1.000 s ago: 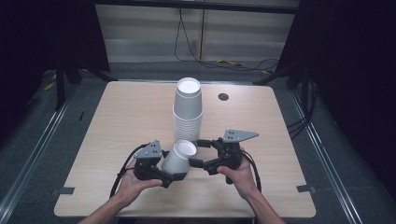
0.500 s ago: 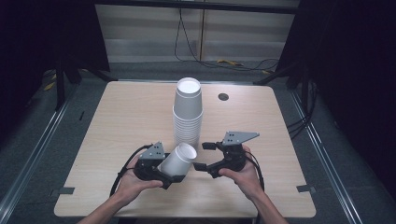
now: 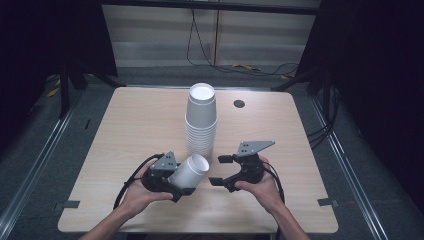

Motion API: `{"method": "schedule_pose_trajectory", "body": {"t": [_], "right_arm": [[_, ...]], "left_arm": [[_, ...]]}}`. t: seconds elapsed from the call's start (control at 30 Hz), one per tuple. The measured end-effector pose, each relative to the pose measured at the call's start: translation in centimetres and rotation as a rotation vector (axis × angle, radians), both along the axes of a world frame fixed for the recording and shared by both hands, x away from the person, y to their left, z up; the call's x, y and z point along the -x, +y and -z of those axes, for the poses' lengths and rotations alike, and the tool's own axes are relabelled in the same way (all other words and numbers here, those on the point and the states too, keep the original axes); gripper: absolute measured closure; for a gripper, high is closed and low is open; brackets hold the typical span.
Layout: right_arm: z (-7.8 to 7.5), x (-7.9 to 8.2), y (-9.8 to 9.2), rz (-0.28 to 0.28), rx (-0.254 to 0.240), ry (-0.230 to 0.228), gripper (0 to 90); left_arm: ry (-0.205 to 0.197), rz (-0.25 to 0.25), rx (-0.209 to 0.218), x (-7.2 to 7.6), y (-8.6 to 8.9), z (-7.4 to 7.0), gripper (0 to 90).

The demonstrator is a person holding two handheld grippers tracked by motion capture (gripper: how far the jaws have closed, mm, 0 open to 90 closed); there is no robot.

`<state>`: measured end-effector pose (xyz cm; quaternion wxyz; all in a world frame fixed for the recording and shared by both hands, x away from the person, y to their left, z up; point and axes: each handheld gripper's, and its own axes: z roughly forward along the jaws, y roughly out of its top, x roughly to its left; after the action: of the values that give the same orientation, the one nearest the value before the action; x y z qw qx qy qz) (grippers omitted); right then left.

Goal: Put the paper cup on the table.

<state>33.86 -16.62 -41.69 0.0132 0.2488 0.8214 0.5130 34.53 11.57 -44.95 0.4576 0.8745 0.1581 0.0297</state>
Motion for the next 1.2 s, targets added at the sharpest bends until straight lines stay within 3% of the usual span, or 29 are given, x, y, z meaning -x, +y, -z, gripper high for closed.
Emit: {"method": "schedule_pose_trajectory", "body": {"t": [0.3, 0.43, 0.7, 0.73, 1.03, 1.2], "right_arm": [[0.2, -0.2, 0.3, -0.039, 0.023, 0.020, 14.6], [0.4, -0.4, 0.5, -0.070, 0.043, 0.033, 15.0], [0.5, 0.0, 0.8, -0.145, 0.081, 0.027, 13.8], [0.4, 0.0, 0.9, -0.146, 0.109, 0.015, 14.0], [0.4, 0.3, 1.1, -0.167, 0.195, -0.001, 18.7], [0.3, 0.2, 1.6, -0.182, 0.264, -0.024, 19.2]], "left_arm": [[-0.010, 0.044, -0.049, 0.0, 0.0, -0.2, 15.3], [0.014, 0.066, -0.085, 0.1, -0.4, 0.4, 15.3], [0.029, 0.088, -0.105, 0.4, -0.8, 0.0, 15.5], [0.020, 0.097, -0.133, 0.4, -0.9, -0.2, 15.5], [-0.004, 0.157, -0.220, 0.2, -1.8, -1.2, 15.6], [-0.008, 0.163, -0.239, -0.4, -2.3, -1.6, 15.6]]}}
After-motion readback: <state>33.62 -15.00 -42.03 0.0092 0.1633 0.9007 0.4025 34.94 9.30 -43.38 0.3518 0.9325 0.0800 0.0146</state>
